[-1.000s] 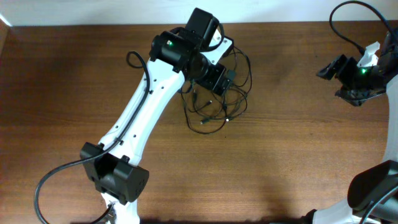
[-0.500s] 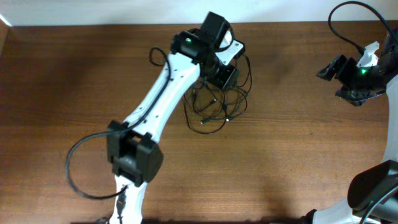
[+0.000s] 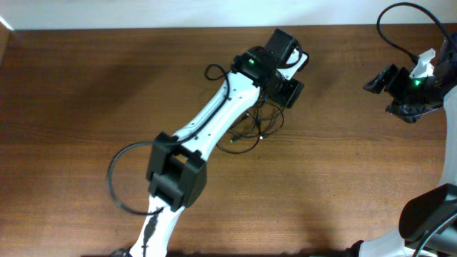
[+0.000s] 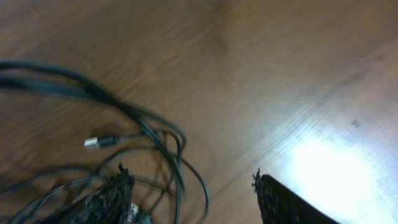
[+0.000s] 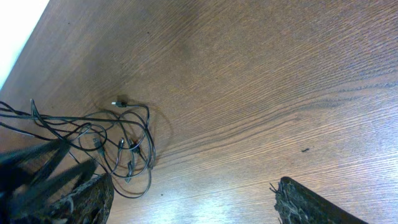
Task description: Untangle cables
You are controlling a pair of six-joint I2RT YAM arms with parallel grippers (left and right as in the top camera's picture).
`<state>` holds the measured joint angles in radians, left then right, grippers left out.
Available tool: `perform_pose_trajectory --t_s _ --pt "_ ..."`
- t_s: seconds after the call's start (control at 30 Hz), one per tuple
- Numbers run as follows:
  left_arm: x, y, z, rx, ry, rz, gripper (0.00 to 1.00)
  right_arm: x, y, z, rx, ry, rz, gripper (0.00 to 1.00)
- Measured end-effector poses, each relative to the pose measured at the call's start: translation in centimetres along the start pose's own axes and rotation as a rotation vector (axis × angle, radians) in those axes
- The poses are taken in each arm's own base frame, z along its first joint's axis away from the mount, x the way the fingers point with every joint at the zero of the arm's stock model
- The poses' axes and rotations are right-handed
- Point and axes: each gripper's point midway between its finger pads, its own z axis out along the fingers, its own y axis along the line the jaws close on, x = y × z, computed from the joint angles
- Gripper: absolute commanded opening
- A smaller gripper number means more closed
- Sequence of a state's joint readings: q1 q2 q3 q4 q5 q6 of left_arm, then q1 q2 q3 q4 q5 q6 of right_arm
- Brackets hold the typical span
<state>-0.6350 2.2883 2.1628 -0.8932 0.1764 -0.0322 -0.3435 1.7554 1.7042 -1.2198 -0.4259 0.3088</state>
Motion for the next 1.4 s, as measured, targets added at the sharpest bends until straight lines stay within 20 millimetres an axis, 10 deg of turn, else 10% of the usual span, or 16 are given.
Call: perform_pose_trajectory --t_s 0.13,0.4,0.57,0.8,1.0,1.4 --pt "2.6 1.4 4.4 -0.035 0.082 -0.048 0.40 0.0 0.0 0.0 0.000 0.000 -0.003 0.84" --pt "2.4 1.4 4.4 -0.040 0.074 -0.057 0.06 0.3 -0.1 0.0 0.004 0.011 0.003 0.84" --pt "2.4 1.5 4.4 -0.045 0.073 -0.058 0.65 0.5 0.0 0.1 0.007 0.018 -0.004 0.84" --pt "-0.5 3.8 4.6 -0.171 -0.050 -0.040 0.50 1.1 0.9 0.6 0.018 0.030 -0.060 0.84" --pt "1.9 4.6 7.9 -0.188 0.020 -0.040 0.50 0.8 1.0 0.6 0.019 0.018 -0.070 0.84" --pt "4.4 -2.4 8.8 -0.126 0.110 0.058 0.61 1.2 0.8 0.6 0.023 0.034 -0.086 0.84"
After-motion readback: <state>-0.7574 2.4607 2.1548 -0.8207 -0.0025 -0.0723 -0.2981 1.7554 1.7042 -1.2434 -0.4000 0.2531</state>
